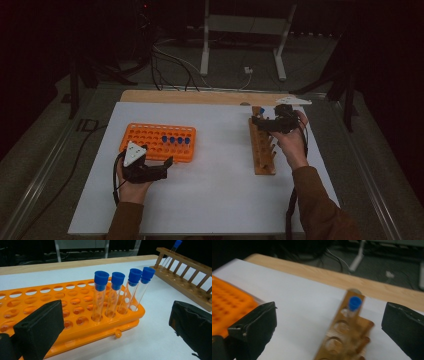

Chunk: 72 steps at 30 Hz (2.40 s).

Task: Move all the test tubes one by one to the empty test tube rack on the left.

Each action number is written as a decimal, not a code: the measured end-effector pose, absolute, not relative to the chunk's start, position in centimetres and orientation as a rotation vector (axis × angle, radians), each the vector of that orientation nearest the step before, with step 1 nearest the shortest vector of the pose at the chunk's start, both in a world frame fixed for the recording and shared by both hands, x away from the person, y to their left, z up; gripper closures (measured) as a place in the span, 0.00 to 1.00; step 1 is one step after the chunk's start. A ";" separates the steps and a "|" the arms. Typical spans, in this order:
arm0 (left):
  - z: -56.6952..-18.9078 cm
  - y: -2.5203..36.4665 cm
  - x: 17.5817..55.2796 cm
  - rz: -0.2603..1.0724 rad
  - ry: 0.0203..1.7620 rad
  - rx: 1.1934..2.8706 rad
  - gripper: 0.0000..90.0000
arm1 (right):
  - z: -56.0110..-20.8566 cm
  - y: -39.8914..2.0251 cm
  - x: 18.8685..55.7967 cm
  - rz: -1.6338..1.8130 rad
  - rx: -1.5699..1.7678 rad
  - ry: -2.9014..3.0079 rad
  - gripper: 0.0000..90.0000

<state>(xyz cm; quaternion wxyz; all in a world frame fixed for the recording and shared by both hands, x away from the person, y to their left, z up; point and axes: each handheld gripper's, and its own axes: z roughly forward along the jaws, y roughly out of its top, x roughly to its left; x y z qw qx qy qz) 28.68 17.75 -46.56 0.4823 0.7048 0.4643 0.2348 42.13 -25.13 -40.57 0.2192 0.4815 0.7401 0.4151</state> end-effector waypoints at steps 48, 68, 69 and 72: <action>-47.2 17.5 28.8 0.542 1.143 1.744 0.01 | -45.0 -23.7 46.6 0.923 1.369 1.986 0.85; -47.4 17.1 28.9 0.543 1.140 1.763 0.01 | -42.1 -24.5 44.4 1.018 1.293 1.955 0.85; -47.4 17.1 28.9 0.543 1.140 1.762 0.01 | -41.8 -24.5 44.2 1.024 1.283 1.953 0.85; -47.5 17.2 28.9 0.542 1.142 1.761 0.01 | -41.2 -24.5 43.7 1.039 1.256 1.948 0.85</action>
